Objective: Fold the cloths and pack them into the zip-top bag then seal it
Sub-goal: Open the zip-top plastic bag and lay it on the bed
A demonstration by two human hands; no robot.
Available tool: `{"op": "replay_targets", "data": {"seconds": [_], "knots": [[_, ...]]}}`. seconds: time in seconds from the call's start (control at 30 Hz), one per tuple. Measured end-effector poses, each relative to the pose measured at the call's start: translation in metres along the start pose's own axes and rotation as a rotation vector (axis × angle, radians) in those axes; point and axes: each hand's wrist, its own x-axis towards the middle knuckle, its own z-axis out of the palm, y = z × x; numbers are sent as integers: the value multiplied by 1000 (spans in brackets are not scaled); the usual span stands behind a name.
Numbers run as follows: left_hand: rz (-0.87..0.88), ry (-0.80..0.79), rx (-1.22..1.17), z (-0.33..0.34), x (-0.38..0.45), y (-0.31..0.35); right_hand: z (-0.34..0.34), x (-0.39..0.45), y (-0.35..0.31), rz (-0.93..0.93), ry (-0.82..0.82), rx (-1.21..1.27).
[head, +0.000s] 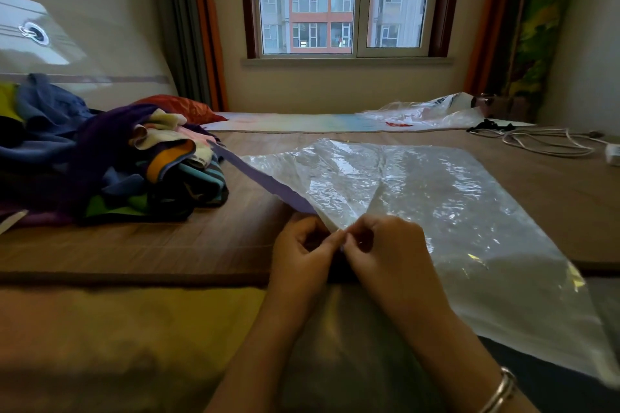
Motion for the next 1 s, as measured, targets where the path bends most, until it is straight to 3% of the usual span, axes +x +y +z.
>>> {"op": "replay_targets", "data": {"seconds": [0.27, 0.4, 0.63, 0.8, 1.0], "knots": [[-8, 60, 104, 2, 9, -6, 1, 5, 2, 21, 62, 32], [20, 142, 179, 5, 7, -3, 5, 8, 0, -20, -30, 0], [-96, -30, 260, -1, 17, 0, 0, 16, 5, 119, -160, 77], [-48, -56, 330, 0, 11, 5, 1, 14, 5, 154, -93, -2], [-175, -51, 290, -3, 12, 10, 7, 10, 3, 60, -30, -53]]}}
